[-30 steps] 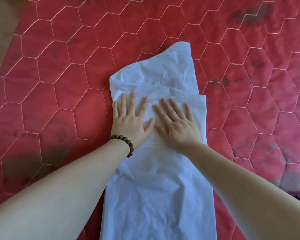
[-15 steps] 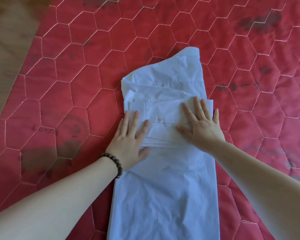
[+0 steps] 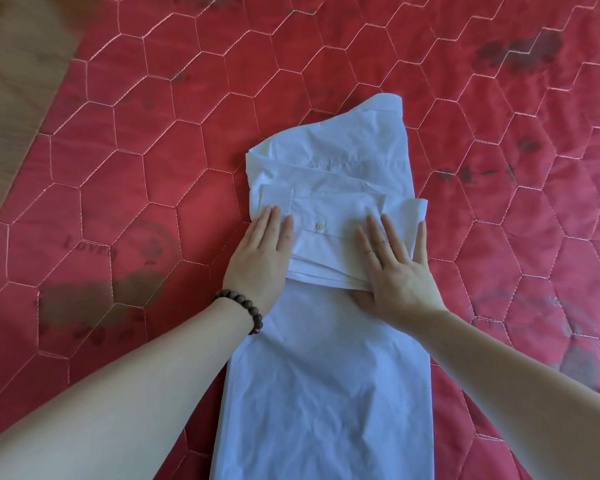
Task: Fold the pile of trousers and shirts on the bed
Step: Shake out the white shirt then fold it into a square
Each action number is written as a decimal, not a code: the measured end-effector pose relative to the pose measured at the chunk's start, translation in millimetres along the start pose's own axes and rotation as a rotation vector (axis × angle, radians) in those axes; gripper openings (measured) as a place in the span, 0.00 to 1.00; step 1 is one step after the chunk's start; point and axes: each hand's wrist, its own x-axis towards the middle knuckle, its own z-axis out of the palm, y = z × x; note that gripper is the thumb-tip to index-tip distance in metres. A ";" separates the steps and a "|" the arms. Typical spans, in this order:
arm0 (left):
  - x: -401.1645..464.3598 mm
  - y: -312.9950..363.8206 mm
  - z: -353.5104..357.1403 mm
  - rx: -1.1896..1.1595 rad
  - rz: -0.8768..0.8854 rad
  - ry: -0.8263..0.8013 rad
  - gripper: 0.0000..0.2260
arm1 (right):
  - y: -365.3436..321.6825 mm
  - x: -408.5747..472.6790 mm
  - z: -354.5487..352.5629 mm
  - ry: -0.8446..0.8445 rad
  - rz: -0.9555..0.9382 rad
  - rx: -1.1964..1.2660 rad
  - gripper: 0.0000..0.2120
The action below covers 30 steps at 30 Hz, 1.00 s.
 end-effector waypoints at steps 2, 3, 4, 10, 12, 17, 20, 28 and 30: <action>-5.5 -4.3 -2.2 -0.029 -0.036 0.070 0.28 | -3.4 -0.4 2.1 0.052 0.005 -0.031 0.33; -8.6 -6.7 -3.6 -0.038 -0.051 0.096 0.28 | -4.3 0.2 2.9 0.082 0.011 -0.029 0.30; -11.4 -8.7 -4.9 -0.048 -0.064 0.108 0.28 | -4.3 1.5 2.9 0.112 0.011 -0.018 0.27; -17.3 -3.8 -1.6 -0.051 -0.087 -0.007 0.31 | -1.1 9.9 -0.9 0.148 0.061 0.108 0.30; -15.1 -3.6 0.1 -0.036 -0.077 -0.028 0.30 | 0.8 8.5 0.8 0.119 0.056 0.155 0.31; -21.2 0.1 -6.5 0.046 -0.072 -0.169 0.31 | 9.9 14.4 -10.1 -0.164 0.031 0.163 0.38; -25.5 1.0 -12.9 0.011 0.017 -0.134 0.29 | 11.4 23.5 -26.2 -0.354 0.033 0.147 0.42; 13.4 -4.9 5.9 -0.017 -0.301 -0.124 0.32 | -46.6 85.4 -50.4 0.010 -0.199 0.453 0.20; 7.1 -5.8 14.9 -0.045 -0.285 -0.089 0.34 | -69.5 113.9 -49.0 0.027 -0.176 0.589 0.20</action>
